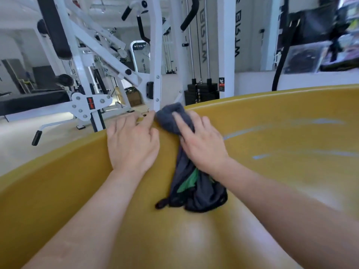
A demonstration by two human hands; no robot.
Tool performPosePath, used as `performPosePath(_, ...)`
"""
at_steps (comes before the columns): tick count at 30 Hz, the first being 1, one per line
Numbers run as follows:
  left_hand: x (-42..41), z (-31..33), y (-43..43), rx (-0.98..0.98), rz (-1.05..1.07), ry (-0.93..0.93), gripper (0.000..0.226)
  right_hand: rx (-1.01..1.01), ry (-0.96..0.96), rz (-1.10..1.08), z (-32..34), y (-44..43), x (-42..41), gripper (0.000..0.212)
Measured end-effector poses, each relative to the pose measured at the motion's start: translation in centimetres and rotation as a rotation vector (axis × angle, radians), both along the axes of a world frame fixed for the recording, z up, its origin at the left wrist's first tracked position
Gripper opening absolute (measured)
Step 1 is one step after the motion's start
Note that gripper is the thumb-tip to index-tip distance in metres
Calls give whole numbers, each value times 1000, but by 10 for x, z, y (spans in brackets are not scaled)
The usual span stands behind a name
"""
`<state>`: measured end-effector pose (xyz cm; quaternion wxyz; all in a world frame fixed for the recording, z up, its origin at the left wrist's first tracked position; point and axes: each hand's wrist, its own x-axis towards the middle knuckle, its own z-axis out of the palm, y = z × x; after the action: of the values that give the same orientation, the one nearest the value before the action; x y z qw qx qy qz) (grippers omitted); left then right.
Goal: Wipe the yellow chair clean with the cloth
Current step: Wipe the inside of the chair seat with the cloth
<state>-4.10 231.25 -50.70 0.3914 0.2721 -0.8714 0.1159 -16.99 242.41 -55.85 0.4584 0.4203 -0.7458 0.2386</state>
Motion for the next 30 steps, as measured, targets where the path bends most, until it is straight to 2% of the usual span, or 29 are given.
performPosePath(1, -1, 0, 2, 15, -1, 0, 50, -77, -56, -111, 15, 13, -23, 52)
performPosePath(3, -4, -2, 4, 21, -3, 2, 48, -371, -351, -249, 41, 15, -44, 48)
performPosePath(4, -5, -2, 4, 25, 3, 6, 48, -465, -455, -268, 46, 3, -33, 47)
performPosePath(5, -5, -2, 3, 32, 10, 13, 48, -483, -469, -253, 45, -14, -13, 47)
performPosePath(7, -3, -1, 1, 27, 21, 20, 46, -389, -291, -79, 21, -49, 34, 51)
performPosePath(9, 0, -4, -3, -21, 26, 1, 40, -154, -129, 78, -6, -53, 51, 56)
performPosePath(11, 2, -5, -4, -44, 19, -15, 43, 11, 56, 86, 0, -17, 9, 60)
performPosePath(12, 1, -3, -3, -31, 15, -9, 46, 26, 58, 1, 9, 5, -18, 58)
performPosePath(13, -1, -2, -1, -8, 12, -3, 48, -51, -6, -110, 20, 26, -42, 55)
performPosePath(15, -2, -1, 2, 30, 6, 13, 51, -361, -282, -283, 30, 39, -67, 49)
performPosePath(16, -2, -2, 3, 39, 2, 22, 51, -468, -388, -309, 26, 27, -54, 48)
performPosePath(17, -2, -2, 2, 43, -4, 30, 51, -506, -407, -308, 14, 10, -31, 48)
performPosePath(19, 0, -2, 0, 29, -4, 42, 52, -342, -281, -134, -31, -21, 27, 54)
performPosePath(21, 1, -3, -3, -10, 8, 11, 53, 4, -88, 83, -77, -18, 71, 56)
performPosePath(23, -1, 2, 2, -1, 17, -48, 51, 266, 91, 205, -80, 14, 57, 53)
performPosePath(24, -5, 7, 6, 29, 25, -83, 48, 301, 163, 168, -67, 28, 31, 52)
performPosePath(26, -18, 18, 18, 60, -2, -161, 44, 127, 139, -47, -22, 50, -31, 52)
performPosePath(28, -40, 24, 27, 59, -85, -218, 50, -198, -116, -262, 23, 61, -80, 51)
performPosePath(29, -51, 24, 31, 58, -116, -252, 57, -327, -283, -295, 27, 55, -82, 50)
performPosePath(30, -61, 22, 36, 61, -135, -283, 63, -410, -368, -309, 19, 43, -67, 49)
